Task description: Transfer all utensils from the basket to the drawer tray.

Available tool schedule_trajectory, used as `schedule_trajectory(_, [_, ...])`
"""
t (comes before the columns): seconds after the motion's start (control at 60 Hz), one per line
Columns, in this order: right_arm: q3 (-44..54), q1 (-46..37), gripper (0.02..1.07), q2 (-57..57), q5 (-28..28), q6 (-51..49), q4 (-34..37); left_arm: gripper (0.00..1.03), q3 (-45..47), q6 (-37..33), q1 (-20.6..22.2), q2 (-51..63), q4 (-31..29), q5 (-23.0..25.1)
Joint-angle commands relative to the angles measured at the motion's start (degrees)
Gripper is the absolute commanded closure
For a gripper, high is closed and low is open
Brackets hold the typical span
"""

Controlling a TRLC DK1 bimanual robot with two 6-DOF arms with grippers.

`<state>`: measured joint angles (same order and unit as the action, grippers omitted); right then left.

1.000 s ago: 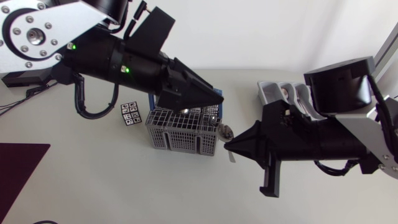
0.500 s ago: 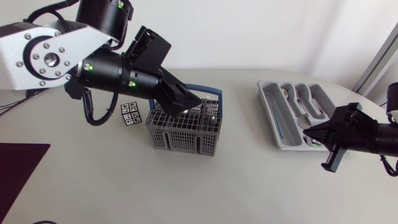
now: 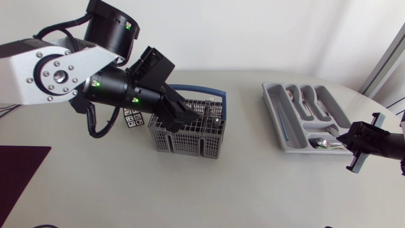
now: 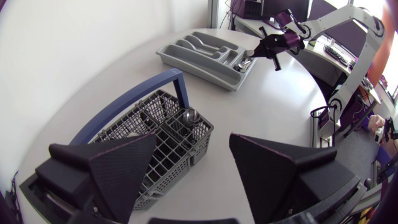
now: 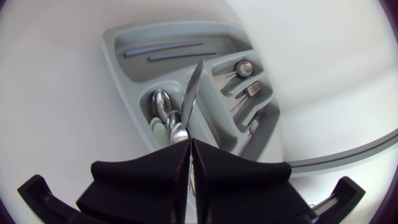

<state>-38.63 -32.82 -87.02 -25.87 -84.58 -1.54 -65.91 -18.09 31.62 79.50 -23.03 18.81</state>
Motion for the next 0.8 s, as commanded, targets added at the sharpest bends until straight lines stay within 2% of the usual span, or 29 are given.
schedule_trajectory(0.0, [-1.36,-0.58,1.02,-3.33,1.52,-4.46,-2.59,0.20,1.66,-1.25,0.64,-0.23,-0.70,-0.88])
schedule_trajectory(0.1, [-0.92,-0.58,1.02,-5.96,3.90,-6.22,-6.46,0.20,2.36,-1.43,0.73,-0.93,-0.79,-1.58])
schedule_trajectory(0.183, [0.93,-0.40,1.01,-8.43,5.74,-8.06,-13.22,0.20,3.07,-1.43,0.55,-1.28,-0.88,-1.93])
schedule_trajectory(0.283, [1.45,-0.05,1.00,-10.45,7.85,-10.17,-13.84,0.20,3.86,-1.43,0.55,-1.81,-1.06,-2.46])
schedule_trajectory(0.333, [2.16,-0.05,0.90,-10.45,8.20,-10.87,-14.54,0.20,3.95,-1.51,0.55,-2.07,-1.41,-2.90])
schedule_trajectory(0.383, [3.04,-0.05,0.75,-9.66,8.20,-11.31,-14.81,0.20,4.12,-1.60,0.46,-2.42,-1.67,-3.43])
schedule_trajectory(0.45, [3.39,-0.05,0.51,-8.51,8.55,-11.14,-14.98,0.20,4.39,-1.86,-0.06,-2.95,-1.93,-3.60])
schedule_trajectory(0.583, [4.27,0.39,0.28,-3.94,8.73,-9.20,-14.28,0.20,5.35,-2.30,-1.12,-3.83,-2.02,-4.13])
schedule_trajectory(0.667, [3.65,1.70,0.27,1.07,8.90,-5.51,-9.80,0.20,5.79,-2.57,-1.73,-4.18,-2.02,-4.31])
schedule_trajectory(0.783, [-1.53,6.19,0.27,10.73,8.29,6.00,7.69,0.20,6.67,-3.01,-3.23,-4.71,-1.93,-4.31])
